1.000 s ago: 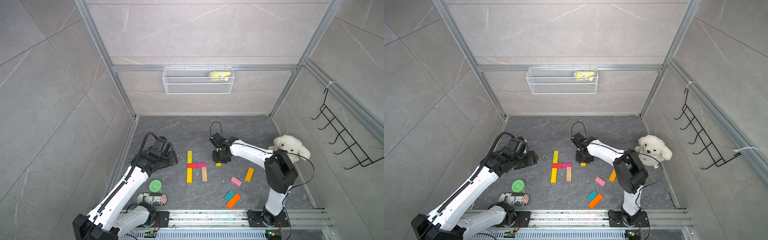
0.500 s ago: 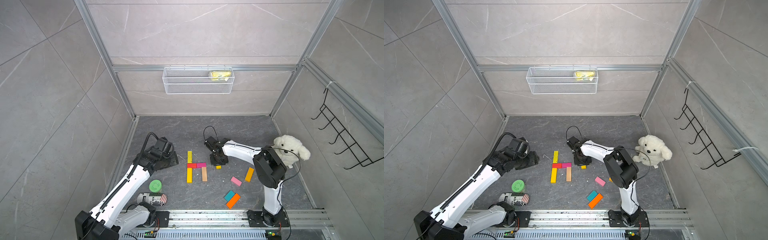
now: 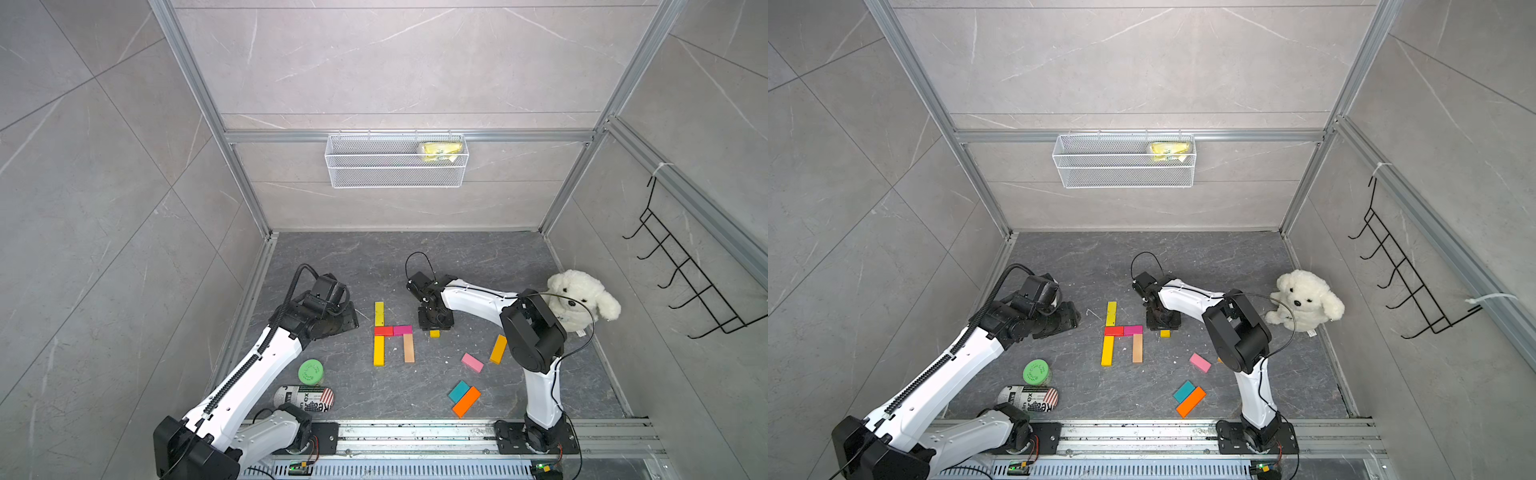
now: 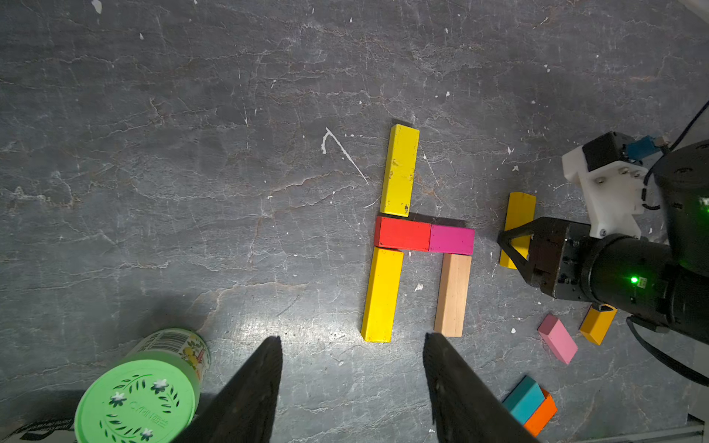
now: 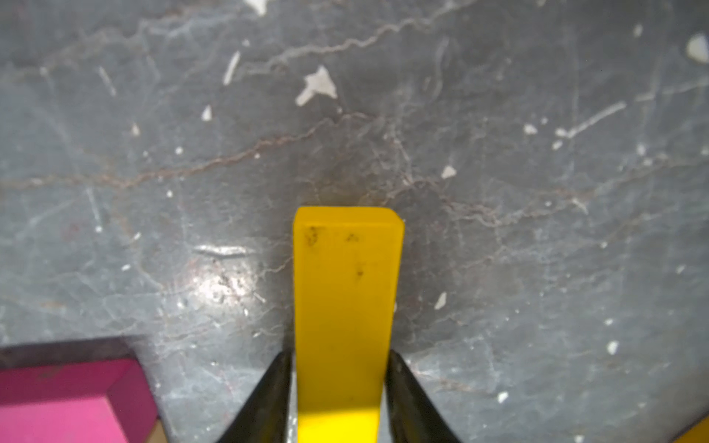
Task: Assemble the letter h with building blocks
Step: Place the building block at the center of the board, then pick up the building block from the center of the board.
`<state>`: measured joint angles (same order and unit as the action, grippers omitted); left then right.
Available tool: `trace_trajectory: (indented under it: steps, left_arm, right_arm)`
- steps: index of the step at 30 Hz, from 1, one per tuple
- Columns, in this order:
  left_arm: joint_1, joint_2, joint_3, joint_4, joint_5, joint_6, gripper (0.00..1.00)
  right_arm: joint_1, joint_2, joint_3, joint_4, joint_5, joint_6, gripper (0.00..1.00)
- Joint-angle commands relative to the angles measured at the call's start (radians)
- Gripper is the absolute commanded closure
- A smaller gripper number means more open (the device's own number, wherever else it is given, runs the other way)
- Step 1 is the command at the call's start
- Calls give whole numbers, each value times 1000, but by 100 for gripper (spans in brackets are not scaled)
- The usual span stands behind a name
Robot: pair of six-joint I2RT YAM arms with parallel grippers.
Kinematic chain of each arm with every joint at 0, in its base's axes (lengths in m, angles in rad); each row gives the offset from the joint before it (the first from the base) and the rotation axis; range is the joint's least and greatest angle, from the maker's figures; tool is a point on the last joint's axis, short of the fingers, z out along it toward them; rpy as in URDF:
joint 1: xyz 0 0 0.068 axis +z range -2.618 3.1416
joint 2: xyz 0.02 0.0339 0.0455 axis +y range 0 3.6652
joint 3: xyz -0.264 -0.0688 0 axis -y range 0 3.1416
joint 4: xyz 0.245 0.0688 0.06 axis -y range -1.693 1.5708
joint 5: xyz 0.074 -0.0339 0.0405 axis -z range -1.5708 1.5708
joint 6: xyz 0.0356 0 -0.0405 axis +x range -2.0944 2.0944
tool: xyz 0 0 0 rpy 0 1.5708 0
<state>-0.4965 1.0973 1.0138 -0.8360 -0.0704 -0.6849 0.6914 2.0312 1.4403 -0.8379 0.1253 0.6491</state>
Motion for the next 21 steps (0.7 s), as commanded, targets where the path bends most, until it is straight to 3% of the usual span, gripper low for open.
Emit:
trace_trajectory:
  steps: [1,5,9,16,21]
  left_arm:
    - [5,5,-1,15,16,-2,37]
    - [6,5,9,14,12,2,37]
    - [5,6,16,8,10,4,37]
    - [5,-14,14,3,12,6,37]
    - [5,1,14,12,25,6,37]
  right_arm:
    - [-4,-4,7,-28,1,13,45]
    - [-4,-55,7,-44,13,26,32]
    - [-4,-132,-25,-69,26,52,30]
    - [-4,-444,-316,-118,90,188,30]
    - [-3,-570,-510,-122,63,310,21]
